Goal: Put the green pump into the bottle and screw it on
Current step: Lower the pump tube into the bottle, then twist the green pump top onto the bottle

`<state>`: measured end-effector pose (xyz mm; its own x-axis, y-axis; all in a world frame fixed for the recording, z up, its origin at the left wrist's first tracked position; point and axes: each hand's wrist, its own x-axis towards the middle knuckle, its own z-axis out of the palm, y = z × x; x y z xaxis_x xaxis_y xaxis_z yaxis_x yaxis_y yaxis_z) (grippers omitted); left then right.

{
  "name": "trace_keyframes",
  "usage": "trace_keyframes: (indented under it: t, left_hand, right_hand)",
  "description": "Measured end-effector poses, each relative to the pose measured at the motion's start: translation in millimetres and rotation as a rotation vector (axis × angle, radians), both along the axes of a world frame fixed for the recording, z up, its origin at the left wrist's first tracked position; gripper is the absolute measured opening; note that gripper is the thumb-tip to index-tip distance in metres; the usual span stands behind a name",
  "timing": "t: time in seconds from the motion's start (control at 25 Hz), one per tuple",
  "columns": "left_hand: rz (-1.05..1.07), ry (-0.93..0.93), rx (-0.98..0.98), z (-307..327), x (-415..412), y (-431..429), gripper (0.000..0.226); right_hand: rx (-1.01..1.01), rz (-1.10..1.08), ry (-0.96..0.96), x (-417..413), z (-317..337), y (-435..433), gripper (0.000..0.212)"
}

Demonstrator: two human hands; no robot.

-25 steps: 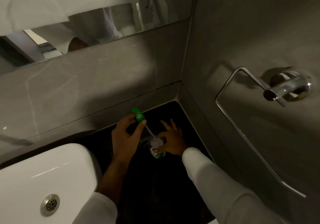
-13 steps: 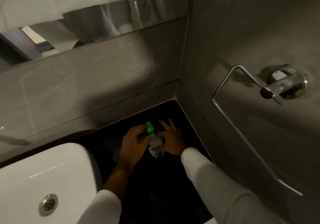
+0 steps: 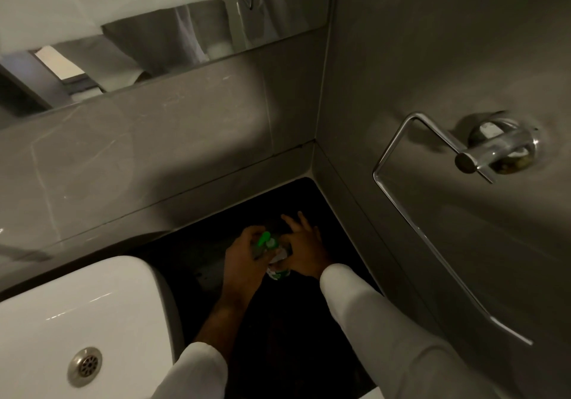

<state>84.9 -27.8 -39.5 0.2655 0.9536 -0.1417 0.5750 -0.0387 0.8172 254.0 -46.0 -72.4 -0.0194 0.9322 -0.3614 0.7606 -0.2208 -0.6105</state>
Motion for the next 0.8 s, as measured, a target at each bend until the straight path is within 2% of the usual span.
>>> trace_keyframes:
  t: [0.12, 0.2, 0.24, 0.4, 0.48, 0.6, 0.72, 0.8]
  left_hand:
    - [-0.127, -0.092, -0.147, -3, -5, 2, 0.060]
    - [-0.112, -0.150, -0.208, -5, -6, 2, 0.074]
    - [-0.063, -0.153, -0.206, -5, -4, 0, 0.073]
    - [0.104, -0.139, -0.114, -4, 3, -7, 0.038]
    - [0.027, -0.144, -0.133, -4, 0, -6, 0.044]
    - [-0.095, -0.194, -0.217, -4, -1, -4, 0.071]
    - [0.027, -0.158, -0.151, 1, 6, -7, 0.064]
    - [0.098, -0.120, -0.103, -1, 5, -5, 0.055]
  right_hand:
    - [0.003, -0.001, 0.000, 4, 2, -2, 0.052]
    - [0.002, 0.001, 0.006, 6, 7, -4, 0.046]
    - [0.003, -0.007, 0.016, 6, 8, -4, 0.044]
    - [0.014, -0.015, 0.030, 3, 9, -3, 0.044]
    - [0.005, -0.006, 0.026, 5, 8, -3, 0.047]
    - [0.012, -0.004, 0.015, 7, 7, -3, 0.050]
    - [-0.017, 0.002, -0.006, 1, -5, -2, 0.056]
    - [-0.025, -0.049, 0.007, -4, -11, -2, 0.069]
